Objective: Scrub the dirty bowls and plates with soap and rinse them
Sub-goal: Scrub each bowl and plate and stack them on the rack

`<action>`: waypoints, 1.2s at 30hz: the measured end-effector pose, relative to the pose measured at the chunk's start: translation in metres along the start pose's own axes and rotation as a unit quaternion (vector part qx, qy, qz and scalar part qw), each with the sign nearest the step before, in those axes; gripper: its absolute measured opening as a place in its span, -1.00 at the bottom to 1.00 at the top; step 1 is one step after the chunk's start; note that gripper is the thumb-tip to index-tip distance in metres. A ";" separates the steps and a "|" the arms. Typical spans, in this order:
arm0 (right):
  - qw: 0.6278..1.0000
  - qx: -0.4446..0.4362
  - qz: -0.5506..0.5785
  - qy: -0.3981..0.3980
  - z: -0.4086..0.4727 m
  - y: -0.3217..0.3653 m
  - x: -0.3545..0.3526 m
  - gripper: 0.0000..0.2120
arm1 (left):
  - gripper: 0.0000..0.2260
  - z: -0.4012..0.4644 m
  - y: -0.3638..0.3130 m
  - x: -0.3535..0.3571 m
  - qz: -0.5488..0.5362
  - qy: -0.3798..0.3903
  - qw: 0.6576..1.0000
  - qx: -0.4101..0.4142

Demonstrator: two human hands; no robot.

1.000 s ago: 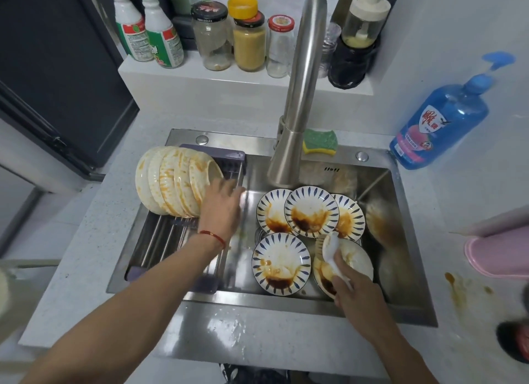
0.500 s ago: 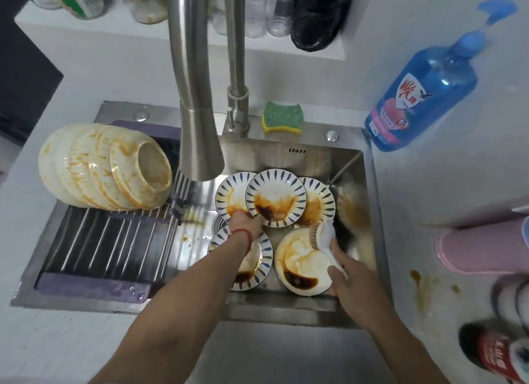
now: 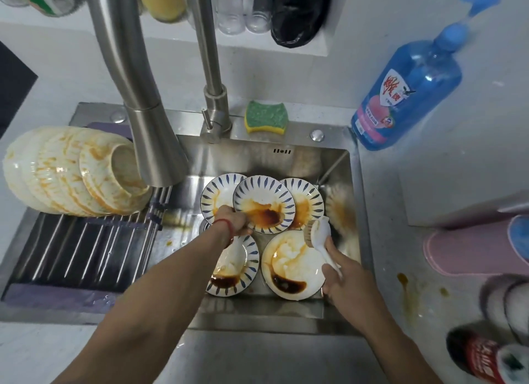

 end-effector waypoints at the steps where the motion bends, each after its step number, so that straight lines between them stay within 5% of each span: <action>1: 1.000 0.007 -0.007 -0.008 -0.001 0.002 0.000 -0.47 | -0.75 -0.008 0.003 -0.003 -0.019 0.019 1.000 -0.013; 8: 0.992 0.003 -0.119 -0.042 -0.022 0.036 0.004 -0.46 | -0.61 -0.080 0.017 -0.035 -0.109 0.127 0.985 -0.035; 12: 0.987 -0.013 -0.160 0.002 -0.026 0.066 0.020 -0.41 | -0.53 -0.119 0.019 -0.048 -0.102 0.167 0.981 -0.001; 17: 0.957 -0.024 -0.284 -0.045 -0.024 0.098 0.030 -0.41 | -0.24 -0.153 0.021 -0.062 -0.150 0.240 0.959 0.012; 21: 0.963 -0.056 -0.256 -0.068 -0.012 0.137 0.031 -0.36 | -0.33 -0.182 0.014 -0.056 -0.160 0.294 0.942 0.015; 27: 0.976 -0.166 -0.142 0.022 -0.031 0.158 0.037 -0.43 | -0.41 -0.186 -0.004 -0.078 -0.161 0.316 0.935 0.030; 33: 0.945 -0.098 -0.297 -0.096 -0.024 0.145 0.006 -0.35 | -0.37 -0.201 0.000 -0.082 -0.206 0.375 0.904 0.014; 36: 0.952 -0.114 -0.268 -0.096 -0.032 0.156 0.010 -0.34 | -0.32 -0.195 -0.006 -0.083 -0.190 0.388 0.902 0.010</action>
Point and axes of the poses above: each hand's wrist, its own z-axis towards the middle knuckle, its own x-axis out of the palm, y = z × x, the point moved 1 cm from there along z, towards the middle knuckle, and after that the axes turned 5 degrees about -z, right-handed, at the moved point
